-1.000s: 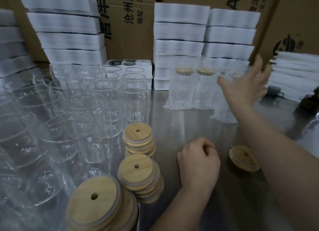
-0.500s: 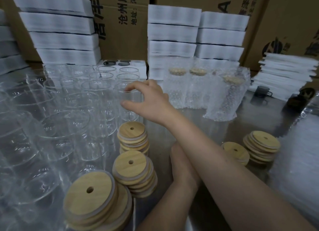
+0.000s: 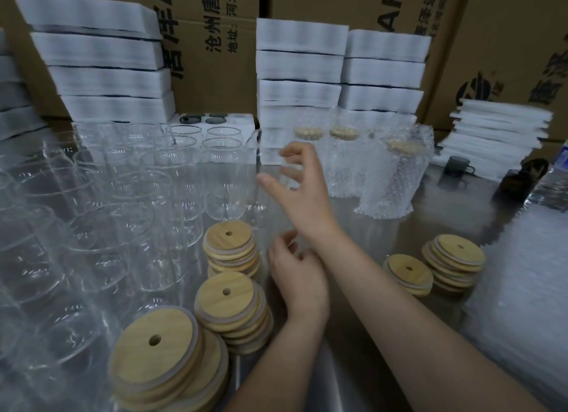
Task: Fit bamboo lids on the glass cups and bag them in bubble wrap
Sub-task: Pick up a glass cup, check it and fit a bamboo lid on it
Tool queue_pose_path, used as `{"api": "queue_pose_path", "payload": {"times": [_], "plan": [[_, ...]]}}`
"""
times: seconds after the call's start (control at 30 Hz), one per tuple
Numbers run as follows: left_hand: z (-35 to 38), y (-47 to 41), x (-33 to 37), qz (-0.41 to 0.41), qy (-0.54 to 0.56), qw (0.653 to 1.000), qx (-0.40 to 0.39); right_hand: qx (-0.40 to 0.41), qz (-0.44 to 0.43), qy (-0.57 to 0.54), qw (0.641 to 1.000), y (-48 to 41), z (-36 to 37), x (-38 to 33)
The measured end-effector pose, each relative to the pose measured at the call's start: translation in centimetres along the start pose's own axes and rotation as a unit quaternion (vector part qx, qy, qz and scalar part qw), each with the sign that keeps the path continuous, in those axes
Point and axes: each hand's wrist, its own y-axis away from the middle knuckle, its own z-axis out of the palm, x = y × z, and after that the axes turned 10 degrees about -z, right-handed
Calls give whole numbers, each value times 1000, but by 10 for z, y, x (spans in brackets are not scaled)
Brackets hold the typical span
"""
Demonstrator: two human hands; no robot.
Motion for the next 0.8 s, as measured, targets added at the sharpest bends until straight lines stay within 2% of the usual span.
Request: {"api": "queue_pose_path", "payload": {"times": [0.1,0.2,0.27,0.37,0.43,0.5,0.67,0.8], "plan": [[-5,-2,4,-10,18,999,47,112,2,-41,993,2,-24,-2],[-7,-1,11,-27,67,996,54,199,62,-77,975,7,-46,-2],[-8,-2,13,-37,79,995,46,229,109,-90,963,14,-57,2],[-9,-3,13,-43,86,995,39,236,193,-137,943,26,-68,11],[-10,1,14,-17,76,997,27,225,224,-174,932,35,-72,18],[-11,7,15,27,54,998,0,214,236,-189,929,42,-73,21],[-10,22,14,130,14,984,-124,175,245,-196,933,46,-69,18],[-9,23,10,138,-27,977,-158,158,232,-213,936,49,-69,14]]}}
